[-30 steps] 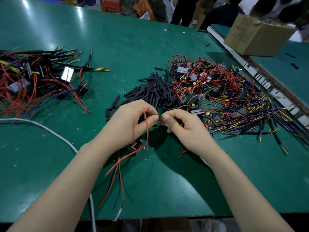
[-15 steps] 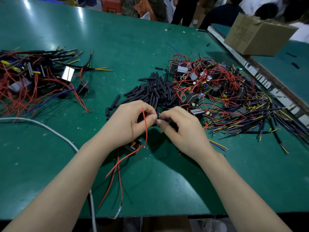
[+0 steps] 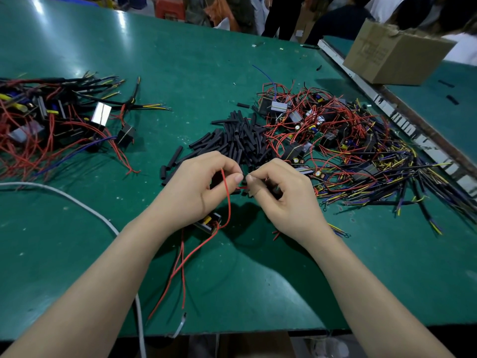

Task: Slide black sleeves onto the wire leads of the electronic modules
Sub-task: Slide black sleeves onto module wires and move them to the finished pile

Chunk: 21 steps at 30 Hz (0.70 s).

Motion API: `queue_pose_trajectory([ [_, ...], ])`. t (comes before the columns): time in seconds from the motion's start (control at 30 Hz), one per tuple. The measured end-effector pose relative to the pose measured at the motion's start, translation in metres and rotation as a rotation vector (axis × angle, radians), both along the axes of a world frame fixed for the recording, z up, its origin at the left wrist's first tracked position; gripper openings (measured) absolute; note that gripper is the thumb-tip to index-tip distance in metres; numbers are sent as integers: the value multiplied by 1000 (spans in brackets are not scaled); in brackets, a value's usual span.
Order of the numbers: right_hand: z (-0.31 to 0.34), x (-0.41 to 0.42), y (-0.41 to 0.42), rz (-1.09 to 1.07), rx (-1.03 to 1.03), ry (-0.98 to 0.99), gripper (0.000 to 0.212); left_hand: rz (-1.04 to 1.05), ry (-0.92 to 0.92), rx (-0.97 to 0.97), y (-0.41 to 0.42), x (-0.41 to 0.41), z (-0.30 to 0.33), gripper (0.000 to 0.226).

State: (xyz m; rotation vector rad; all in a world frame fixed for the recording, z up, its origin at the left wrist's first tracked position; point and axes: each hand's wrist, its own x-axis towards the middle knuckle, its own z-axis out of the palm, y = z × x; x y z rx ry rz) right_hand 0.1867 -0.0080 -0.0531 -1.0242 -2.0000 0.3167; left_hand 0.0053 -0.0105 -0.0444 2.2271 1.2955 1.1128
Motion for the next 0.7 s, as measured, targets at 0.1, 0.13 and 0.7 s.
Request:
queue_pose_trajectory([
  [0.1,0,3,2,16,-17,-4,8,19,-7,-15,2,-1,-3,11],
  [0.13,1,4,3,25,-41,-11,8,32,2,-24,3,-2,-4,11],
  [0.7,1,7,2,41,-71,7,8,40,40,24,0,-6,-1,19],
])
